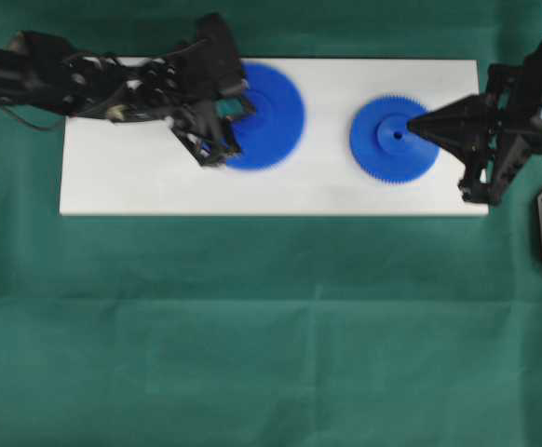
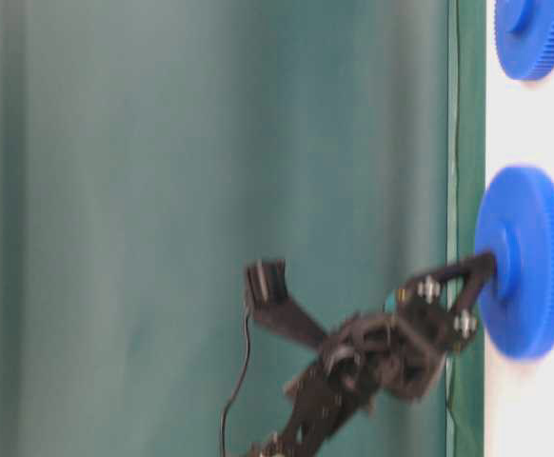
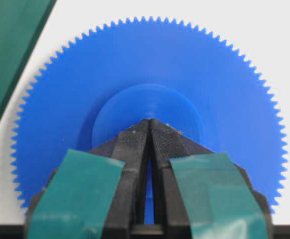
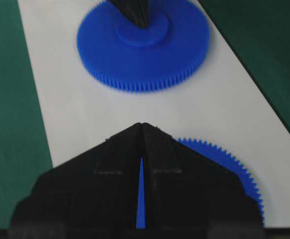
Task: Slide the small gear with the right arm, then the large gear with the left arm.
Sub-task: 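Slide the large blue gear right with the left gripper toward the small gear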
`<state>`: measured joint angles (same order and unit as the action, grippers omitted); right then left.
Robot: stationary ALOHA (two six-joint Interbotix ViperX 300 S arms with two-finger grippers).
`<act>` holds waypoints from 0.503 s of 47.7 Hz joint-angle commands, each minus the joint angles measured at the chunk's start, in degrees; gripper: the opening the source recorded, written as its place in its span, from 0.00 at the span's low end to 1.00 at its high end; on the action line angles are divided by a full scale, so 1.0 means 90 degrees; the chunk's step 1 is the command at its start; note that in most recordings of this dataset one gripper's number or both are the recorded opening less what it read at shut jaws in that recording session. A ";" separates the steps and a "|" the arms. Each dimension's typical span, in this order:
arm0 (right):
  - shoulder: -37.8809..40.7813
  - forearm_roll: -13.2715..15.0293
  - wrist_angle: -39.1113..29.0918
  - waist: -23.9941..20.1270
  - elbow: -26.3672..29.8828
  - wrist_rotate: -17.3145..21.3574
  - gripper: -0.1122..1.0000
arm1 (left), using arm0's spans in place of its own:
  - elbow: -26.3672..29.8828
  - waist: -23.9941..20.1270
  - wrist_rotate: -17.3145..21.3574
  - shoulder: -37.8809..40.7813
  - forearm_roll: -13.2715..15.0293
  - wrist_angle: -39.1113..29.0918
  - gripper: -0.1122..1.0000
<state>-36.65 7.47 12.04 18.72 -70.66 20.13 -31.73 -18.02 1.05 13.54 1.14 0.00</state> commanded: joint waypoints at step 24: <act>-0.0283 0.0010 0.0059 -0.0068 -0.0098 0.0039 0.56 | 0.1709 0.0459 0.0000 0.0996 -0.0010 -0.0645 0.10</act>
<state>-39.11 7.56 12.04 18.28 -71.98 20.39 -17.75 -14.33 1.05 22.15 1.23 -4.22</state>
